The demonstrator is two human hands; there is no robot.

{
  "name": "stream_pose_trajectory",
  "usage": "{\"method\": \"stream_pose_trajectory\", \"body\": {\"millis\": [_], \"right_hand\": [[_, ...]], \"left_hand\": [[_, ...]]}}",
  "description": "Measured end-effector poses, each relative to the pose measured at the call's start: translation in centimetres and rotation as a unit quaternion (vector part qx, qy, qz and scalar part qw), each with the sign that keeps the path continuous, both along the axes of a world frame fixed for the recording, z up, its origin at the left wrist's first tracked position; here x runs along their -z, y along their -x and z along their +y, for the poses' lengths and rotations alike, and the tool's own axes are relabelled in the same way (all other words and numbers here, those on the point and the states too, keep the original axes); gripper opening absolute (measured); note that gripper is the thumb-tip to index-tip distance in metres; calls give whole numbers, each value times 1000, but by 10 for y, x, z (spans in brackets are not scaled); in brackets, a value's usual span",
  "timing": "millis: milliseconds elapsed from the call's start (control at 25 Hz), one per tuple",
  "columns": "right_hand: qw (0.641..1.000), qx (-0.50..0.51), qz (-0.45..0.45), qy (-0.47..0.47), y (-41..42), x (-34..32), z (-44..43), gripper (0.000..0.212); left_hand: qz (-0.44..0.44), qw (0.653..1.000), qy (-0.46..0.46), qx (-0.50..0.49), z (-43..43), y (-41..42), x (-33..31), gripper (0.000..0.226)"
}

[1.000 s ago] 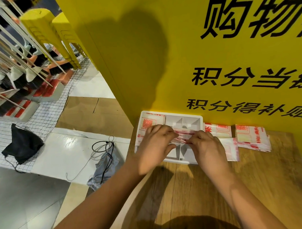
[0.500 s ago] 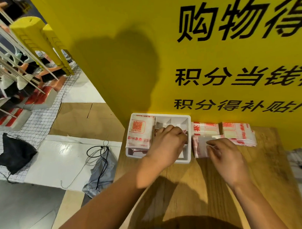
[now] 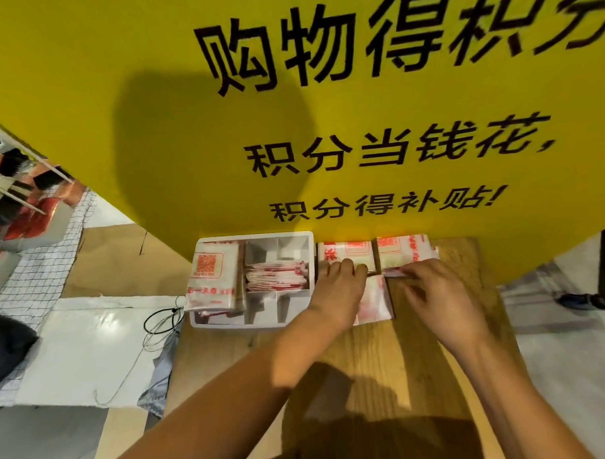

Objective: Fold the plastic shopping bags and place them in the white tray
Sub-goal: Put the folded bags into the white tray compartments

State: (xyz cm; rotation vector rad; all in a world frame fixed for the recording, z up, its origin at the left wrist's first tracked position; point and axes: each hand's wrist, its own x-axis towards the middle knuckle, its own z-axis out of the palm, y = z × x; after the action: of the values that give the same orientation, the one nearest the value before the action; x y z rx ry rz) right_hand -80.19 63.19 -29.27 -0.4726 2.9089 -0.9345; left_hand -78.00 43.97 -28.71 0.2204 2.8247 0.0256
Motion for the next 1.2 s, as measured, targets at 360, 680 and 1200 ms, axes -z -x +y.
{"method": "stream_pose_trajectory", "body": {"millis": [360,680,1200], "right_hand": [[981,-13,-190,48,-19,24,-17,35],[919,-28,-264,292,-23,-36,-29,5],[887,-222,-328,238,-39,-76,-150,29]], "left_hand": [[-21,987,-141,-70,2,-17,16,75],[18,939,-324,-116,-14,-51,-14,45],[49,881,-415,-221,-161,-96,-84,30]]}}
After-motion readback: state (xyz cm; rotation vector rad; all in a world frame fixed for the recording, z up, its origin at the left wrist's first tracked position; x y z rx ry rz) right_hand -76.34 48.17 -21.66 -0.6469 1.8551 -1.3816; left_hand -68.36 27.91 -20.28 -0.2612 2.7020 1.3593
